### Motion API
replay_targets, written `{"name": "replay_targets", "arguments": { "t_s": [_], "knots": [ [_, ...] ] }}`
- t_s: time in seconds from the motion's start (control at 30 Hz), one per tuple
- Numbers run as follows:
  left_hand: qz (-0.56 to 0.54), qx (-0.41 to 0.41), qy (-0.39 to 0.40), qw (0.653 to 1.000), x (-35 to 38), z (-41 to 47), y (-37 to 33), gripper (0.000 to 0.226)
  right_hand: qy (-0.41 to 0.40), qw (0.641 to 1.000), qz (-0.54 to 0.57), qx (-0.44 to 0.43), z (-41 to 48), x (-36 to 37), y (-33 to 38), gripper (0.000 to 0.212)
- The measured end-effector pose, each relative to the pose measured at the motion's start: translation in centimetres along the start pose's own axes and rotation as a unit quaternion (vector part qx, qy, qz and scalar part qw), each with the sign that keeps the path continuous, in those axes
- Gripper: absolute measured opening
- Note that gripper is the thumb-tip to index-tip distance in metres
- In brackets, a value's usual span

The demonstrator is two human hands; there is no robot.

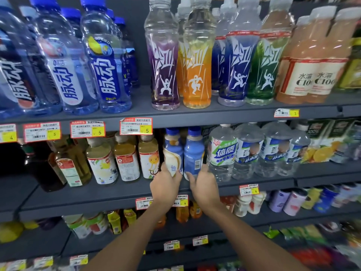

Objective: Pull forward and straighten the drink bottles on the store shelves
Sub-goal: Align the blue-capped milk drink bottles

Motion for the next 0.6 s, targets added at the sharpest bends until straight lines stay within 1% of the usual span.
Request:
{"name": "replay_targets", "arguments": {
  "t_s": [0.1,0.17,0.23,0.3,0.37,0.43,0.5,0.6],
  "knots": [
    [-0.047,0.020,0.014,0.999,-0.2,-0.3,0.8,0.041,0.034,0.999,0.030,-0.030,0.0,-0.5,-1.2,0.048],
    [-0.083,0.044,0.036,0.995,-0.6,-0.2,1.5,0.040,0.062,0.995,0.052,-0.050,0.5,-0.9,-2.2,0.049],
    [-0.126,0.071,0.083,0.986,-1.0,-0.1,2.2,0.045,0.111,0.988,0.085,-0.060,1.0,-1.0,-3.1,0.047],
    [-0.146,0.085,0.121,0.978,-1.5,-0.2,2.5,0.051,0.160,0.977,0.123,-0.064,1.4,-0.9,-3.7,0.047],
    [-0.137,0.078,0.109,0.981,-1.9,-0.5,2.6,0.057,0.184,0.970,0.143,-0.065,1.6,-1.0,-3.9,0.051],
    [-0.084,0.058,0.054,0.993,-2.3,-0.8,2.3,0.066,0.177,0.974,0.122,-0.070,1.6,-1.2,-3.7,0.058],
    [-0.033,0.032,0.011,0.999,-2.5,-1.0,1.7,0.077,0.139,0.984,0.089,-0.060,1.3,-1.7,-3.4,0.068],
    [-0.025,-0.006,-0.011,1.000,-2.2,-1.4,0.7,0.077,0.082,0.996,0.036,-0.016,0.4,-2.1,-3.0,0.086]
  ]
}}
Point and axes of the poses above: each hand's wrist, its own z-axis towards the middle knuckle, its own x-axis out of the palm, y = z × x, the point moved 5 cm from there along z, towards the middle knuckle, and after that the axes turned 1 degree about z, right-handed, at the moved point
